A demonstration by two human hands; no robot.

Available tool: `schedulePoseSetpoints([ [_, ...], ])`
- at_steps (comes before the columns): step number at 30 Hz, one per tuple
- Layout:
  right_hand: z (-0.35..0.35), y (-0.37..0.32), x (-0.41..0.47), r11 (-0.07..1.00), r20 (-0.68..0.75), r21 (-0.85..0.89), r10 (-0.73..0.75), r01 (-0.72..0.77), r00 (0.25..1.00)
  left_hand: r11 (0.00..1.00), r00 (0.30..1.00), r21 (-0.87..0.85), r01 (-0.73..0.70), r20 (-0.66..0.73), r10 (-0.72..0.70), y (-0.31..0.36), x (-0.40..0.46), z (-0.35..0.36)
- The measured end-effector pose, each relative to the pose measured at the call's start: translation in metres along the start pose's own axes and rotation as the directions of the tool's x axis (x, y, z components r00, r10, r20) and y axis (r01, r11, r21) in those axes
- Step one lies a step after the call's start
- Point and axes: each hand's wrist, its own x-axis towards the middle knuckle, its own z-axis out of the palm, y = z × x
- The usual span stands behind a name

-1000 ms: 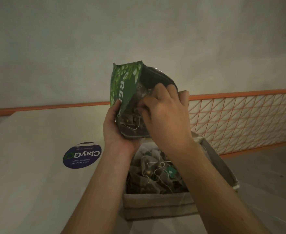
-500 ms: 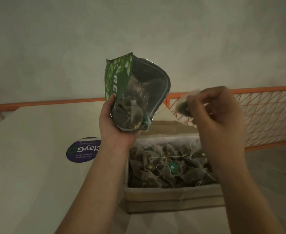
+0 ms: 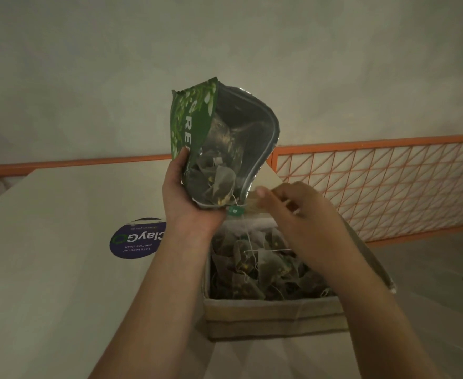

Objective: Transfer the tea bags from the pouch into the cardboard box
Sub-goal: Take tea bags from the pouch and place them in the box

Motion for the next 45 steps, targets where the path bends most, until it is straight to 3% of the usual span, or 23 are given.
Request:
schedulePoseSetpoints([
  [2, 0.009, -0.011, 0.000, 0.990, -0.106, 0.134, -0.022, 0.036, 0.994, 1.000, 1.000, -0.002, 0.000, -0.014, 0.000, -0.001, 0.000, 0.000],
  [4, 0.017, -0.016, -0.003, 0.993, -0.134, 0.102, -0.038, 0.052, 0.990, 1.000, 1.000, -0.003, -0.006, -0.009, 0.006, -0.003, 0.000, -0.001],
  [6, 0.023, -0.014, -0.003, 0.992, -0.117, 0.121, -0.025, 0.039, 0.993, 1.000, 1.000, -0.016, -0.002, 0.022, 0.003, -0.003, 0.001, -0.003],
  [10, 0.022, -0.006, -0.002, 0.933, -0.092, 0.357, 0.072, -0.035, 0.993, 0.999, 0.997, -0.046, 0.027, 0.076, -0.023, 0.001, 0.007, -0.009],
  [14, 0.014, -0.001, -0.001, 0.857, 0.033, 0.503, 0.111, -0.112, 0.993, 0.999, 0.997, -0.044, 0.028, 0.078, -0.024, 0.001, 0.010, -0.013],
  [20, 0.006, 0.012, -0.001, 0.748, 0.077, 0.644, 0.142, -0.158, 0.987, 0.998, 0.998, -0.060, 0.017, 0.063, -0.013, 0.002, 0.008, -0.012],
  [32, 0.007, 0.020, -0.003, 0.744, 0.038, 0.648, 0.185, -0.165, 0.982, 1.000, 0.999, -0.028, -0.003, 0.034, 0.004, 0.003, 0.008, -0.013],
  [42, 0.008, 0.018, -0.006, 0.776, 0.111, 0.601, 0.156, -0.191, 0.982, 0.999, 0.998, -0.042, 0.016, 0.058, -0.014, 0.002, 0.006, -0.011],
  [45, 0.009, 0.019, -0.006, 0.723, 0.113, 0.662, 0.164, -0.198, 0.980, 1.000, 0.999, -0.026, 0.004, 0.032, -0.003, 0.001, 0.006, -0.009],
])
